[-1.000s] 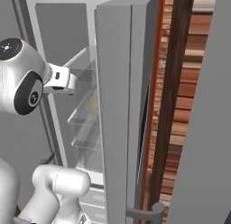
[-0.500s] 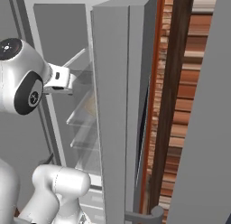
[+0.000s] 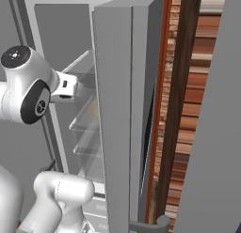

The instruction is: Retrieve the steak from the fridge and place it on the saucepan with marinade on the stove.

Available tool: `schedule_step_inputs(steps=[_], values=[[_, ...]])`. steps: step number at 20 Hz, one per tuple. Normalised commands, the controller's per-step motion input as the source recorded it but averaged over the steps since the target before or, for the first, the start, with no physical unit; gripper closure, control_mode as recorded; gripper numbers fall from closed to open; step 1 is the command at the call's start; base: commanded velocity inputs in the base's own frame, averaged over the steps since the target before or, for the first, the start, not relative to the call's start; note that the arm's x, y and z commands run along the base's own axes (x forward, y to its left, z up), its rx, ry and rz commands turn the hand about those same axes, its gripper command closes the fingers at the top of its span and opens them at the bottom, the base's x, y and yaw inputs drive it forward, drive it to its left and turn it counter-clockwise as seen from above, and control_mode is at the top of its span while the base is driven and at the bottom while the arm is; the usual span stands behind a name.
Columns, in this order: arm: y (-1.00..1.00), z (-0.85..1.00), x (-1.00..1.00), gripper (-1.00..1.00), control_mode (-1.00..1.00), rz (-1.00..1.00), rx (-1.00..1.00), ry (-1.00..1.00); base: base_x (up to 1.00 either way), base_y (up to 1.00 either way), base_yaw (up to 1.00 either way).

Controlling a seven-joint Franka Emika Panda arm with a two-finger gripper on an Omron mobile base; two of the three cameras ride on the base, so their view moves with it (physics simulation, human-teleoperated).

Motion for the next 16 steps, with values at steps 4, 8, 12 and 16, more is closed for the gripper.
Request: schedule_step_inputs(steps=[4,8,12,16], values=[[-0.14,-0.53,0.00,-1.00,-1.00,0.00,0.00,-0.02,0.00,0.00,0.00],[-0.01,-0.49,0.08,-1.00,-1.00,0.00,0.00,0.00,0.00,0.00,0.00],[0.00,-0.29,0.25,-1.00,-1.00,0.00,0.00,0.00,0.00,0.00,0.00],[-0.04,-0.09,0.31,-1.00,-1.00,0.00,0.00,0.00,0.00,0.00,0.00]])
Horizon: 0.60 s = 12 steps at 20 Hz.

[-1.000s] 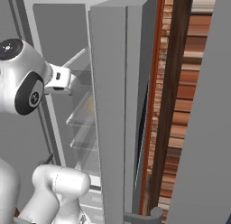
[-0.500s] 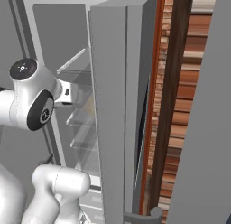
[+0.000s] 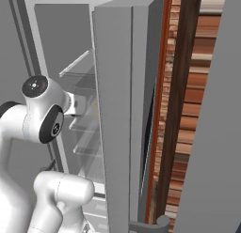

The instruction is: Retrieve the steak from the fridge and place it on the saucepan with marinade on the stove.

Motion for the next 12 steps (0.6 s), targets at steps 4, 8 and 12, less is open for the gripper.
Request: schedule_step_inputs(steps=[4,8,12], values=[[-0.09,-0.01,0.27,-1.00,-1.00,0.00,0.00,0.00,0.00,0.00,0.00],[-0.11,-0.03,0.24,-1.00,-1.00,0.00,0.00,0.00,0.00,0.00,0.00],[-0.11,-0.08,0.16,-1.00,-1.00,0.00,0.00,0.00,0.00,0.00,0.00]])
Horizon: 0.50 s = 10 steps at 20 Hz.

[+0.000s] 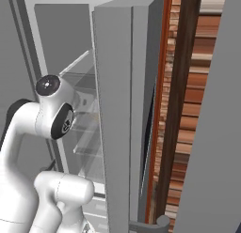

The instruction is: Retrieve the steak from the fridge and place it on the saucepan with marinade on the stove.

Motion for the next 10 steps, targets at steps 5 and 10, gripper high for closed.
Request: schedule_step_inputs(steps=[5,10], values=[[-0.04,-0.18,0.21,-1.00,-1.00,0.00,0.00,0.00,0.00,0.00,0.00],[-0.02,-0.17,0.33,-1.00,-1.00,0.00,0.00,0.00,0.00,0.00,0.00]])
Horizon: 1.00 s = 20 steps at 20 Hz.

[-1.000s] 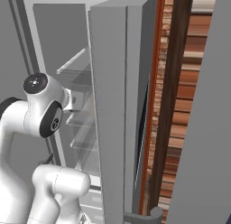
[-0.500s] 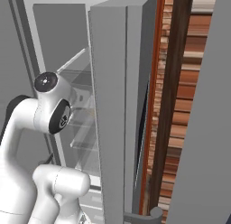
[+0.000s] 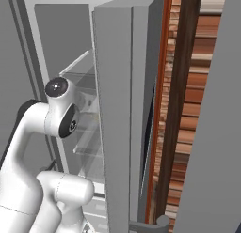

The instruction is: Retrieve the steak from the fridge and place it on the saucepan with marinade on the stove.

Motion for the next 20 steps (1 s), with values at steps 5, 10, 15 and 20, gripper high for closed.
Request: schedule_step_inputs(steps=[5,10,15,20], values=[[-0.08,-0.29,0.29,-1.00,-1.00,0.00,0.00,0.00,0.00,0.00,0.00],[-0.07,-0.37,0.28,-1.00,-1.00,0.00,0.00,-0.03,0.00,0.00,0.00],[-0.13,-0.36,0.38,-1.00,-1.00,0.00,0.00,-0.03,0.00,0.00,0.00],[-0.02,-0.12,0.53,-1.00,-1.00,0.00,0.00,0.00,0.00,0.00,0.00]])
